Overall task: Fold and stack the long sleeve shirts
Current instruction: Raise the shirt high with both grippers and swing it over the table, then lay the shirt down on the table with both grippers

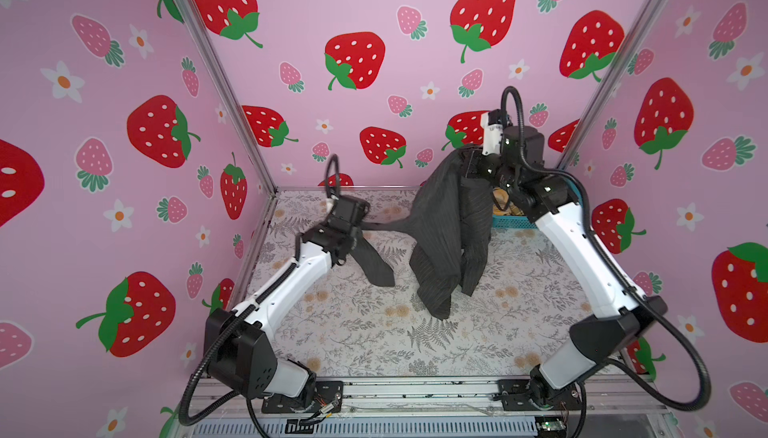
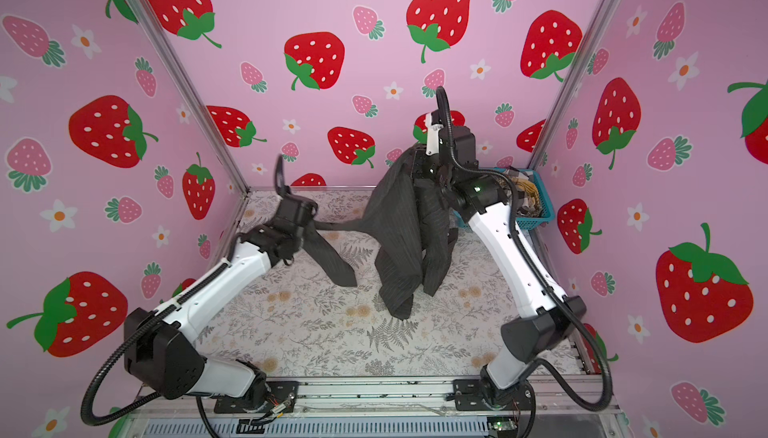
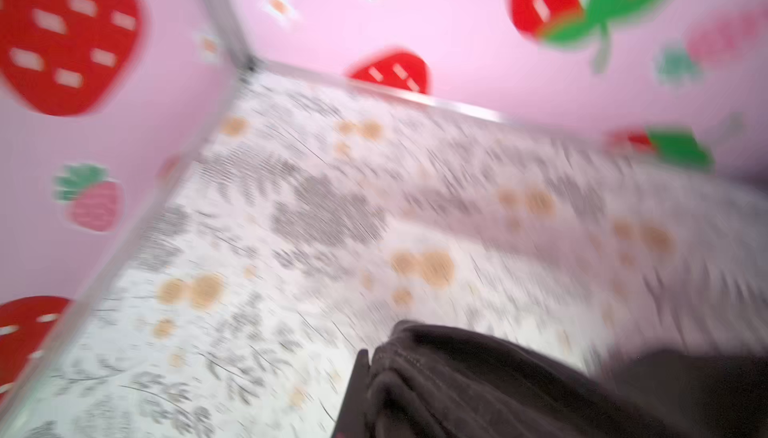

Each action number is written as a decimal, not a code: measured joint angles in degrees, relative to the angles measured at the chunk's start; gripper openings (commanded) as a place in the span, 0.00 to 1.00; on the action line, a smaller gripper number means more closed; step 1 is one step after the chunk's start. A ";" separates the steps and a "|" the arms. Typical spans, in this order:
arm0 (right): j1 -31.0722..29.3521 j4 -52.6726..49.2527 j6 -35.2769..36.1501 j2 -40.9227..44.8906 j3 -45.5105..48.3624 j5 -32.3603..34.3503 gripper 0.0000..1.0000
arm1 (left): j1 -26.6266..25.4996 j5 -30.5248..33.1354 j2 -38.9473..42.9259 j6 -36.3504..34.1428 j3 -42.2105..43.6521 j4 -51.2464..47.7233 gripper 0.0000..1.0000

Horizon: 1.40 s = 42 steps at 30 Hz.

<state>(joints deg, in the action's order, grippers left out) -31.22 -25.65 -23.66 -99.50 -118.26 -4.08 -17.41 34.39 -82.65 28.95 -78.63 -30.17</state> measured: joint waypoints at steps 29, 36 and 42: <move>-4.13 29.14 1.66 24.30 75.67 -18.60 0.00 | -11.89 -5.79 25.24 7.04 26.56 -11.15 0.00; 0.04 21.59 -3.23 29.33 82.60 -2.93 0.00 | -18.25 -17.14 21.22 8.31 30.38 -7.15 0.00; 5.57 16.63 -5.31 23.17 82.55 4.76 0.00 | -23.96 -27.32 7.43 5.38 26.40 -2.45 0.00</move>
<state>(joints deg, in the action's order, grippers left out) -25.65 -9.02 -28.97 -76.34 -35.70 0.69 -41.36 7.07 -75.22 34.33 -52.23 -32.62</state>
